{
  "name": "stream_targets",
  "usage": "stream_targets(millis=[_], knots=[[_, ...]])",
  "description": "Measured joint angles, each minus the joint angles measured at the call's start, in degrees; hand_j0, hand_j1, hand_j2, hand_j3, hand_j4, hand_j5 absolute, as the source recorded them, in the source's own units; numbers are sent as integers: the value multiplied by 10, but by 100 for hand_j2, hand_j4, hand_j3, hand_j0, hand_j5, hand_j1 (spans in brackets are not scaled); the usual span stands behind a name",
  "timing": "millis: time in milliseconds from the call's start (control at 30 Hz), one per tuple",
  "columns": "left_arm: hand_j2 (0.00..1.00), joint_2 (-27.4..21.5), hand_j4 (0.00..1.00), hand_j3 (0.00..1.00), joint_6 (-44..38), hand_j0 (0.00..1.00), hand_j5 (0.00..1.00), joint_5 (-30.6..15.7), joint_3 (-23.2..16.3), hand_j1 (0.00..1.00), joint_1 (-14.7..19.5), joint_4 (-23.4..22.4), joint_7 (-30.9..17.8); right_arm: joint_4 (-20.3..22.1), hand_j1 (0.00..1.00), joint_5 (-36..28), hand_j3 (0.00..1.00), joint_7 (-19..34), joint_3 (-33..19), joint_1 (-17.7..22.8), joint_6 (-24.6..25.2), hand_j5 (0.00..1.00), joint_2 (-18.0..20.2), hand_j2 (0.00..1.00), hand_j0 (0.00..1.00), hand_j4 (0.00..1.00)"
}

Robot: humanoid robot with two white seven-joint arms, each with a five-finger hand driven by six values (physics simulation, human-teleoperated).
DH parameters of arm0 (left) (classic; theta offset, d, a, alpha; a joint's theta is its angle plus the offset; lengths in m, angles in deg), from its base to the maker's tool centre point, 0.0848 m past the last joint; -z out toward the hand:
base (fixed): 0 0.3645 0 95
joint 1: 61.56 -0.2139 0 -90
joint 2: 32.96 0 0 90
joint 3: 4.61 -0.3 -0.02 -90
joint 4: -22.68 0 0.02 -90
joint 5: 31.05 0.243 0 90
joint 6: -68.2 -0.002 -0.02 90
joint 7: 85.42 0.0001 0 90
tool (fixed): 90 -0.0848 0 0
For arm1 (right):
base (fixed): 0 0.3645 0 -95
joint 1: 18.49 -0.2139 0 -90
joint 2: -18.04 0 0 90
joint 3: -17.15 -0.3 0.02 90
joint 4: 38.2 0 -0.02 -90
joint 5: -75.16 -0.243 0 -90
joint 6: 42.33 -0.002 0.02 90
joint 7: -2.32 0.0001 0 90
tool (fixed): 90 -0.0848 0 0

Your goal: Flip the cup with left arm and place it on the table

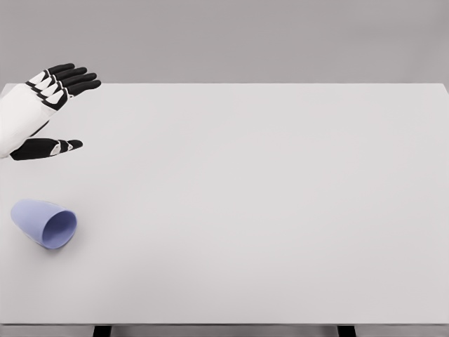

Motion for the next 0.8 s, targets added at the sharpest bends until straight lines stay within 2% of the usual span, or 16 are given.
stream_targets(millis=[300, 433, 600, 800], knots=[[100, 0, 100, 100, 0, 100, 100, 1, -2, 100, -3, 1, -1, 1, 100, 1, 100, 0, 3, 1, 21, 100, 0, 100, 100, 100], [100, 0, 100, 100, 0, 100, 100, 2, -2, 100, -2, 1, -17, 1, 100, 1, 100, 0, 4, 1, 23, 100, 0, 100, 100, 100], [100, -3, 100, 100, 0, 100, 100, 23, -3, 100, -3, -1, -24, 1, 100, 1, 100, 0, 4, 1, 24, 100, 0, 100, 100, 100], [100, -69, 100, 100, 0, 100, 100, 29, -25, 100, -7, -5, -24, 1, 100, 1, 100, 0, 4, 1, 24, 100, 0, 100, 100, 100]])
